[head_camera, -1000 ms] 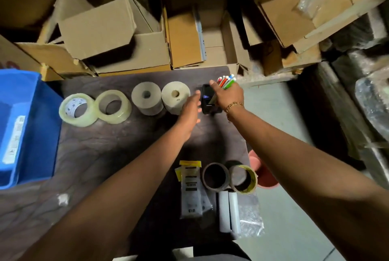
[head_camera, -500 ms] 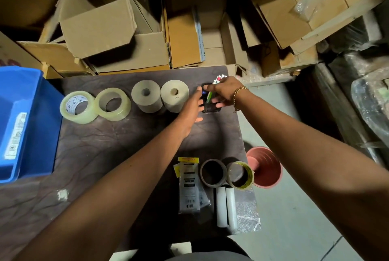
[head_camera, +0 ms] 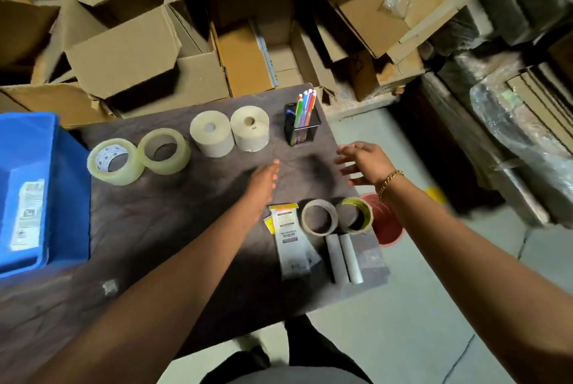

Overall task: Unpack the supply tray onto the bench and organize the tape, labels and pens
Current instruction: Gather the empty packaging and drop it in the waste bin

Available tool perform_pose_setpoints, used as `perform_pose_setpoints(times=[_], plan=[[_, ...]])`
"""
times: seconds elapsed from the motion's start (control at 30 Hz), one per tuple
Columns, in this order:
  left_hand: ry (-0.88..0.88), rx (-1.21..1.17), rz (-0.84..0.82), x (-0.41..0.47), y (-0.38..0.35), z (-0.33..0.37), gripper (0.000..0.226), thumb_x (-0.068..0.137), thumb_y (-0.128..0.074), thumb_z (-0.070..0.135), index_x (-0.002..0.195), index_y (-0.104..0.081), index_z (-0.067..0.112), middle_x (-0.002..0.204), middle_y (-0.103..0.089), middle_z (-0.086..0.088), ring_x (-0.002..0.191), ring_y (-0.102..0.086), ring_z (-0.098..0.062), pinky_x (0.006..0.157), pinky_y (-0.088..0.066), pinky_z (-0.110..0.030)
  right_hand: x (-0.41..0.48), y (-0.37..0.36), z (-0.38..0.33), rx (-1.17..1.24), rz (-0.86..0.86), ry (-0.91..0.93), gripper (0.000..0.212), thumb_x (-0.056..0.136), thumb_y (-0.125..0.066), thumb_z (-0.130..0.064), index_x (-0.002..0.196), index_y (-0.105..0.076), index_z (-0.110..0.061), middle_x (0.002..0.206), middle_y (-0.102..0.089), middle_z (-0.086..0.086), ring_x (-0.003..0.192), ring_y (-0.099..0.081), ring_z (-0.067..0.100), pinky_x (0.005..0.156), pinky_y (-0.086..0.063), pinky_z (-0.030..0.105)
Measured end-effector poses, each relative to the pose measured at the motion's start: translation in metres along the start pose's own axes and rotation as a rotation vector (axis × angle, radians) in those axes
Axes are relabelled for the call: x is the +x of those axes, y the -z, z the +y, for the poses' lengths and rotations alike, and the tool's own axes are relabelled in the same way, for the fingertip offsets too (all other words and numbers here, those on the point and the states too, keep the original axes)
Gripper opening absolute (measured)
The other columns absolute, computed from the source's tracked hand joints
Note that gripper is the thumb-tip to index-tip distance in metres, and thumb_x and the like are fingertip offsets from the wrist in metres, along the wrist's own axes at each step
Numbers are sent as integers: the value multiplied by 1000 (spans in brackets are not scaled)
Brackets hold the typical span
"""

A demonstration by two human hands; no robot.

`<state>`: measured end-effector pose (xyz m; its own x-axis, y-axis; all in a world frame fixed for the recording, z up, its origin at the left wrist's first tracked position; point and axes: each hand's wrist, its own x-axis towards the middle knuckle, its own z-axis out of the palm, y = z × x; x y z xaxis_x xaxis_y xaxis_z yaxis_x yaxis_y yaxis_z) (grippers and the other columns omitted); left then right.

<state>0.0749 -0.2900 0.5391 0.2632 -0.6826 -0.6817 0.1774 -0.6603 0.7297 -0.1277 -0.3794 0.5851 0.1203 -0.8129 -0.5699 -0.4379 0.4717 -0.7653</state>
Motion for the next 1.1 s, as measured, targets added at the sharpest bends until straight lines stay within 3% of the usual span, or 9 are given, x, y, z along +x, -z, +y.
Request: perform_pose_setpoints(times=[0.1,0.2,0.3,0.37,0.5,0.63,0.77,0.93,1.1], plan=[[38,27,14,-16,9,-38,19,99,-49,35,91,-59,20,75,-51,3,64,-43,-12,56,-31,-26,-39,-6,55,146,104,-72,11,91,-61,-18,91,-63,-7,78,-63,11,60,-54,23,57,-42,28],[19,125,101,-29,18,-81,27,88,-62,35,98,-70,11,95,-68,-12,82,-60,-27,68,-42,-31,-68,-15,113,95,207,-178,13,82,-70,-25,78,-66,-13,72,-65,8,60,-59,23,63,-50,36],[43,251,242,-37,25,-112,30,83,-65,40,97,-71,14,105,-64,-19,99,-60,-34,86,-48,-34,-84,-23,164,-25,264,-198,36,65,-71,-48,83,-71,-17,80,-70,7,74,-61,26,82,-56,49],[77,269,264,-38,25,-128,39,79,-60,50,101,-70,20,109,-58,-15,101,-57,-32,93,-48,-35,-93,-32,178,-66,270,-154,29,73,-70,-40,91,-72,-17,93,-71,7,87,-61,26,90,-52,43],[145,126,216,-22,9,-180,65,59,-53,69,98,-66,19,113,-65,-16,106,-61,-37,92,-53,-56,-110,-49,177,-92,269,-105,20,75,-68,-30,90,-70,-17,93,-69,5,94,-62,26,78,-48,29],[208,-24,109,-78,-12,-159,35,82,-60,48,89,-71,16,99,-68,-2,84,-61,-16,90,-50,-36,-105,-56,181,-110,217,-139,17,89,-63,-17,103,-70,-10,96,-63,-1,93,-55,16,61,-34,3],[238,-160,44,-83,-25,-148,18,90,-65,26,102,-68,13,86,-68,2,67,-58,-7,57,-39,-25,-97,-67,184,-43,130,-117,10,86,-62,-5,89,-69,-12,91,-65,0,93,-58,19,80,-46,22],[202,-140,-23,-73,-22,-144,7,83,-66,20,87,-70,17,100,-73,-13,79,-68,-27,72,-52,-34,-92,-92,187,63,7,-131,22,83,-63,-1,77,-69,-21,88,-68,-4,93,-60,18,99,-46,35],[109,-44,-18,-77,-3,-149,19,81,-67,1,84,-70,19,94,-68,-7,83,-60,-22,69,-47,-25,-98,-121,181,180,-125,-160,24,86,-61,1,82,-66,-22,87,-66,-3,88,-59,15,85,-47,29]])
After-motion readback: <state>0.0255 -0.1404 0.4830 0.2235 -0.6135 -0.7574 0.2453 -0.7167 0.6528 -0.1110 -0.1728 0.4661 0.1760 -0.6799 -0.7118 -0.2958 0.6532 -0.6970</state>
